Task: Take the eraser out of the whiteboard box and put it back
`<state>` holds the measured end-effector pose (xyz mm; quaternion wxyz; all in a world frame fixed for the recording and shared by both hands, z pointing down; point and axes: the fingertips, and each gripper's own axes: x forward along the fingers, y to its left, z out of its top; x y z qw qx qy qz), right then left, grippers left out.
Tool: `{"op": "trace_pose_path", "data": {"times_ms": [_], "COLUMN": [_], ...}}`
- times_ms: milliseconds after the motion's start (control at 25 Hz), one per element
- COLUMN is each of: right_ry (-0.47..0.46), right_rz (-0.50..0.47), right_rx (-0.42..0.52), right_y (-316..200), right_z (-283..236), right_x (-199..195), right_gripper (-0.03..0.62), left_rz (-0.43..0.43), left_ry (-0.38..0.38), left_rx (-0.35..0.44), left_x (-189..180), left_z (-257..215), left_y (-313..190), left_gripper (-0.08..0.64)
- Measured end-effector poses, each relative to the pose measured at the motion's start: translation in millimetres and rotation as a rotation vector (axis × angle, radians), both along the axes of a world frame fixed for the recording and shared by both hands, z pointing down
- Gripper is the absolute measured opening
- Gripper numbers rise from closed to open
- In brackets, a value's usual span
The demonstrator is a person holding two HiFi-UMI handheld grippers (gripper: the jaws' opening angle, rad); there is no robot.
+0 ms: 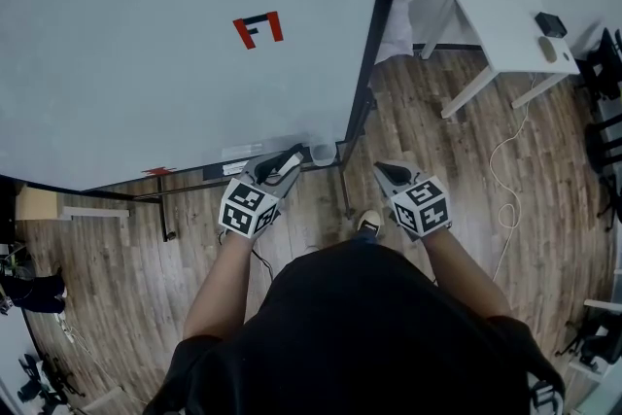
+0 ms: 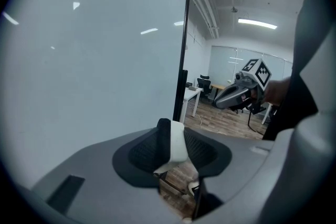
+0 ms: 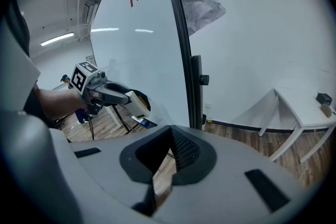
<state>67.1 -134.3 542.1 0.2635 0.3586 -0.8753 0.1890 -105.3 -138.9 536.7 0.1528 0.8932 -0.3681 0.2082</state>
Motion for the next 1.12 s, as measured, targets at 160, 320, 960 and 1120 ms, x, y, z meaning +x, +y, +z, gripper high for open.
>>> {"op": "trace_pose_path", "data": {"times_ms": [160,320,960,1120], "right_ry": [0.001,-0.004,0.014,0.018], "right_rz": [0.003,0.016,0.055,0.057], "right_rx": [-0.003,-0.003,-0.028,-0.038], "right_y": [-4.7,-10.2,-25.5,-27.6], "right_z": [1.4,-0.1,11.6,15.7], "right_x": [3.3,10.7,44.4,50.4], "right_gripper": [-0.005,-0.006,-0.006,-0.005], "left_rz": [0.016,0.029,0.073,0.075], "left_ry": [0.007,0.019,0.035,0.033], "left_rx": [-0.001,-0.008,-0.037,-0.05], "left_x": [9.5,19.8,56.2,61.6], "left_z": [-1.2,-0.4,15.7,21.9], "left_y": [-6.9,-13.4,-38.8,-41.6], "left_gripper": [0.158,0.158,0.158,0.158]}}
